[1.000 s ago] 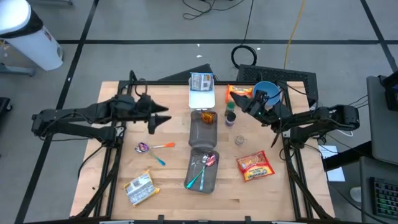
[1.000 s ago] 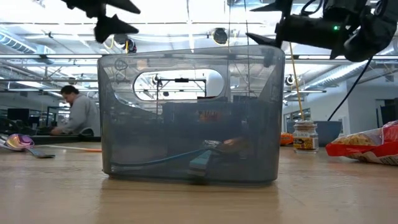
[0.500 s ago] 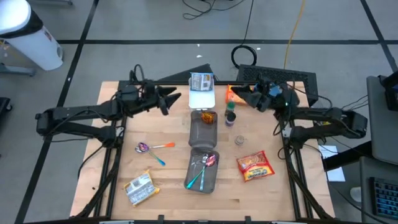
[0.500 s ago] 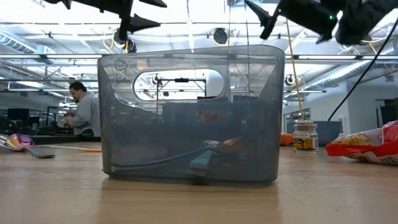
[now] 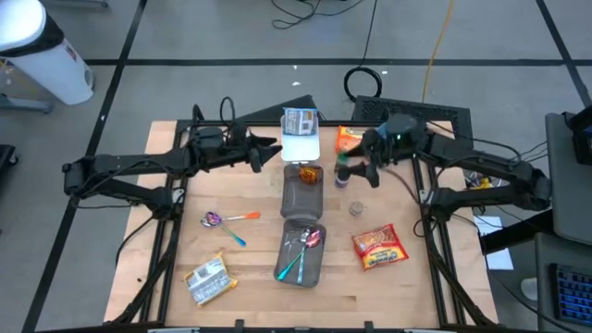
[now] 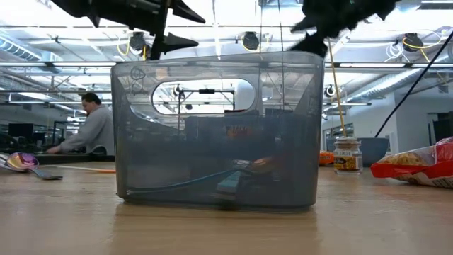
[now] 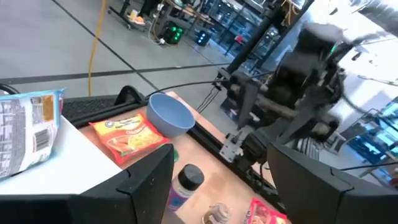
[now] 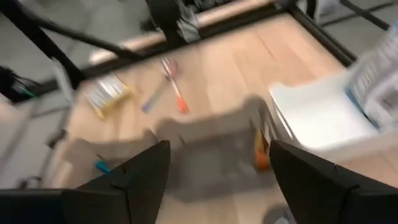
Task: Pick & Place Food Item
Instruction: Put the black seasoning bottle into the top black bin
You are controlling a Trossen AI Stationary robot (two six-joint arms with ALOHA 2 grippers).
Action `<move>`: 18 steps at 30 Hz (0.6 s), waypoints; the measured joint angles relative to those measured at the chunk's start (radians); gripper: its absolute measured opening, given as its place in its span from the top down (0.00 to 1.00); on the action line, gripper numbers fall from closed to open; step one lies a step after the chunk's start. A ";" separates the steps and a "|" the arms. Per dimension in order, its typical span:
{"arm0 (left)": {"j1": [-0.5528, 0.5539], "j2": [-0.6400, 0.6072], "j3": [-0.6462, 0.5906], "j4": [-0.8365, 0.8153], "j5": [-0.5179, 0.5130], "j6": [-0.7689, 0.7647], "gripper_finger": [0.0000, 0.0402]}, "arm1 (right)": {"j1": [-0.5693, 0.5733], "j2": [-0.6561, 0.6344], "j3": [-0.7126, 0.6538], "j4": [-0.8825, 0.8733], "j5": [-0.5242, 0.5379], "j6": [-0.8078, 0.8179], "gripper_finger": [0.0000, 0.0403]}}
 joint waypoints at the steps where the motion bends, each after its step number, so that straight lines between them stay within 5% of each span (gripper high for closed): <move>1: 0.000 0.002 0.000 0.001 0.000 0.000 0.33 | 0.013 -0.007 -0.026 0.006 0.028 -0.006 0.34; 6: 0.000 0.003 0.000 -0.002 0.003 0.000 0.33 | 0.117 -0.061 -0.219 0.161 0.217 0.073 0.34; 10: 0.000 0.003 0.000 -0.003 0.025 0.000 0.33 | 0.244 -0.115 -0.363 0.304 0.471 0.117 0.34; 18: 0.001 0.003 0.000 -0.027 0.045 -0.003 0.33 | 0.446 -0.127 -0.492 0.379 0.904 0.138 0.34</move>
